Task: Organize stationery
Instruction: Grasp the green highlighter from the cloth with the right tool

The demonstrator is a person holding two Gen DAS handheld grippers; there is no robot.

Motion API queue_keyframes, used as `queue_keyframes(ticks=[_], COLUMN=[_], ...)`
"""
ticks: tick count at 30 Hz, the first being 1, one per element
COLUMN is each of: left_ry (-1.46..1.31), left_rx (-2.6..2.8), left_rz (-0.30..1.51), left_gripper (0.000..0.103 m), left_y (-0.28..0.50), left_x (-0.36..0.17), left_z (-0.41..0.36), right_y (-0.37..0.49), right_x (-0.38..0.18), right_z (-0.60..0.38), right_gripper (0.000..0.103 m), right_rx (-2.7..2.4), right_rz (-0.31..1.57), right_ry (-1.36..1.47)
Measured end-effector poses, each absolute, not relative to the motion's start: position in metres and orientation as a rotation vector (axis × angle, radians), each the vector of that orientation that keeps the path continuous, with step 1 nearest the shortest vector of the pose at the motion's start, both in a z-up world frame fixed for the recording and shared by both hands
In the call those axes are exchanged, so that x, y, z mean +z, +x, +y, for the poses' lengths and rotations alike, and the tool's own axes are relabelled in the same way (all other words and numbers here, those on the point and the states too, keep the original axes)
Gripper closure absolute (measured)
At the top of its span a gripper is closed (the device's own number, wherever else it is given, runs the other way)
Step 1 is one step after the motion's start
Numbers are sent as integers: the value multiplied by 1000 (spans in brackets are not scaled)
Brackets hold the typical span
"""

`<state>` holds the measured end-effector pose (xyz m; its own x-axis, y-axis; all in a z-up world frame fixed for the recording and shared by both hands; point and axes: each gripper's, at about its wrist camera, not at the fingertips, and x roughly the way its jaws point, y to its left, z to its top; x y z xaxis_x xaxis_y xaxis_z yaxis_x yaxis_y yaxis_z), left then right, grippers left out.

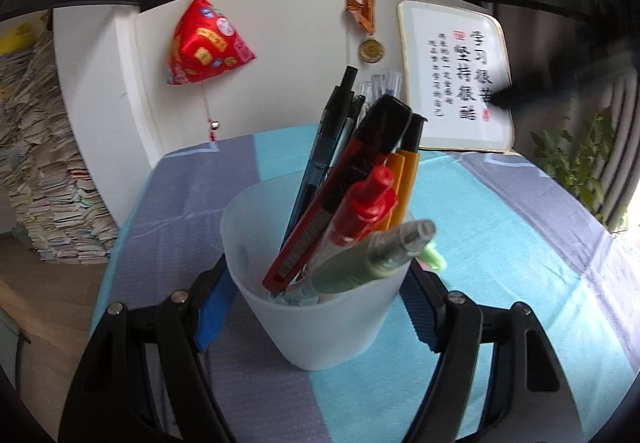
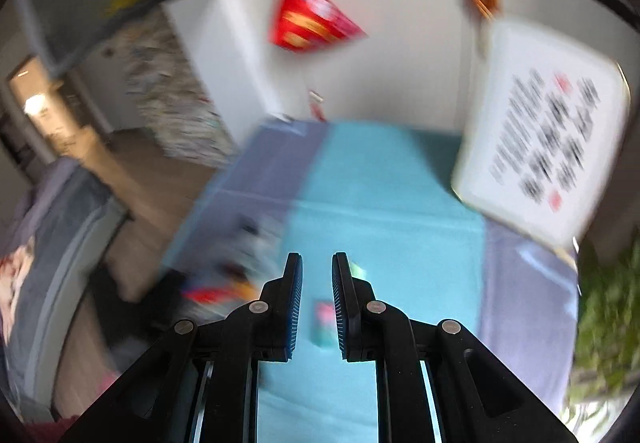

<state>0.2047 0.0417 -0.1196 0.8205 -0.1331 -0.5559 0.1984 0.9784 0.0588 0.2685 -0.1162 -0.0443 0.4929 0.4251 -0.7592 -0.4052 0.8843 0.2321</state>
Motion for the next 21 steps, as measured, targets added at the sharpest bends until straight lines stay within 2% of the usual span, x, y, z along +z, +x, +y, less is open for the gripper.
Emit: queue_keyframes(ticks=[4, 7, 21], left_ry=[109, 93, 101], left_rx=[-153, -158, -162], left_rz=[584, 589, 590], left_gripper=[30, 30, 29], left_y=[206, 207, 207], left_x=[-120, -121, -120], left_z=[48, 51, 51], right_y=[288, 300, 334], right_x=[-99, -123, -151], right_z=[-129, -127, -82], right_gripper=[89, 89, 89], right_rx=[417, 404, 423], right_rz=[1086, 1138, 1204], right_ry=[36, 56, 16])
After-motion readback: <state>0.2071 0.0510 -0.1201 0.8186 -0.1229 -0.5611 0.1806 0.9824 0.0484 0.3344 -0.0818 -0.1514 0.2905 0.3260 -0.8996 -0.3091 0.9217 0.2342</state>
